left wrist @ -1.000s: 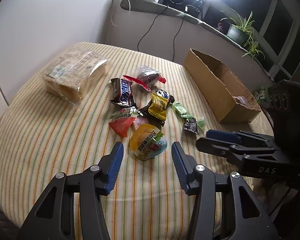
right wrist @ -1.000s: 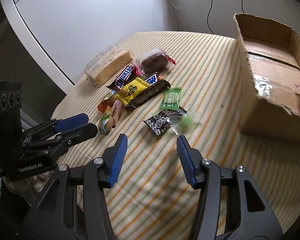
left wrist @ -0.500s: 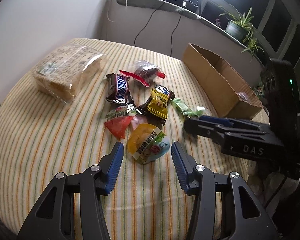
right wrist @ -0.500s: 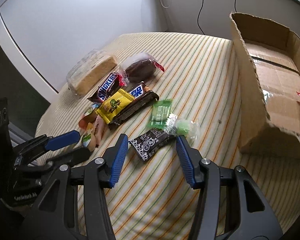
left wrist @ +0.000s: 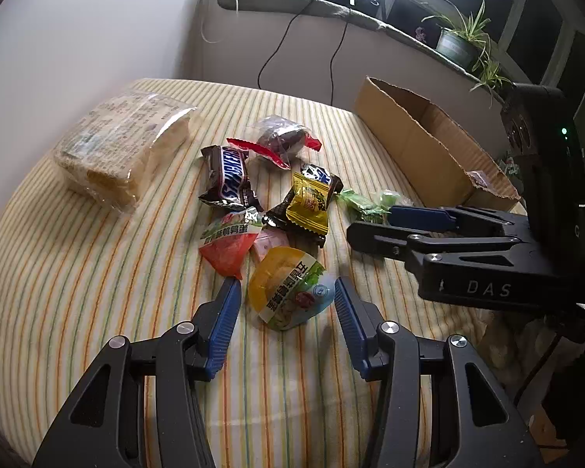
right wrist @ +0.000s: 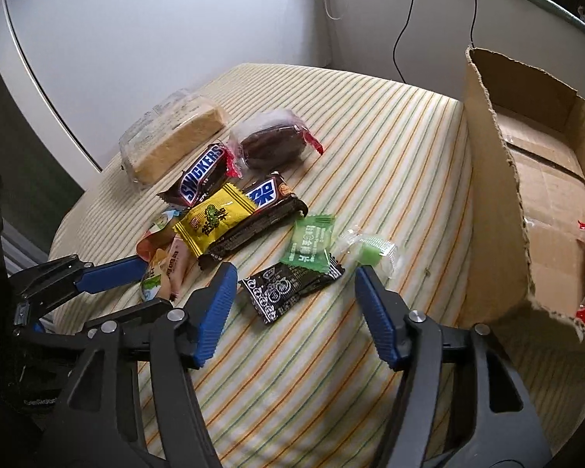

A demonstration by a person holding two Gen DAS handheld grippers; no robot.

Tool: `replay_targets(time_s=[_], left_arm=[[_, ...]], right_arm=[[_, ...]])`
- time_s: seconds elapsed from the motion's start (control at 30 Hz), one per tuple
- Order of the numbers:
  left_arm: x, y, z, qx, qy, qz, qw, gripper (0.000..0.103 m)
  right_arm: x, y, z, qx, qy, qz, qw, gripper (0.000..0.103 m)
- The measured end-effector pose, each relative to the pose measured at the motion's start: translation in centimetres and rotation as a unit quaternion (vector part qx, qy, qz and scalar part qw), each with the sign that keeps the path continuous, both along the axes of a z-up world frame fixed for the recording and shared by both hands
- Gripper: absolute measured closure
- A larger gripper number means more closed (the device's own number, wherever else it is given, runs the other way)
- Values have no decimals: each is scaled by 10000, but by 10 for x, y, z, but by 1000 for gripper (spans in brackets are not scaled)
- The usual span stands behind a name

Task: Organize snacks
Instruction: 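Move both open grippers back over the snack pile, then grasp the black-wrapped candy with the right gripper while the left grasps the yellow-green pouch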

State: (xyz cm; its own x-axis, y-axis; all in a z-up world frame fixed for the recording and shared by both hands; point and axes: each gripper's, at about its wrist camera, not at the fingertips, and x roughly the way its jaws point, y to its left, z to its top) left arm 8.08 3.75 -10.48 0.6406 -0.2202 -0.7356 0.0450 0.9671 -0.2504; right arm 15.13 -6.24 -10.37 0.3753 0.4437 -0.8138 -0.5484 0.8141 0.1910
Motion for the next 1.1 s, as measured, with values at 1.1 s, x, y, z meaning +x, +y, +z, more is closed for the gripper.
replay_targets(time_s=[1.1], left_arm=[[-13, -6, -1, 146, -79, 14, 9999, 64]], right_arm=[[-30, 12, -1, -677, -334, 559, 9956, 52]])
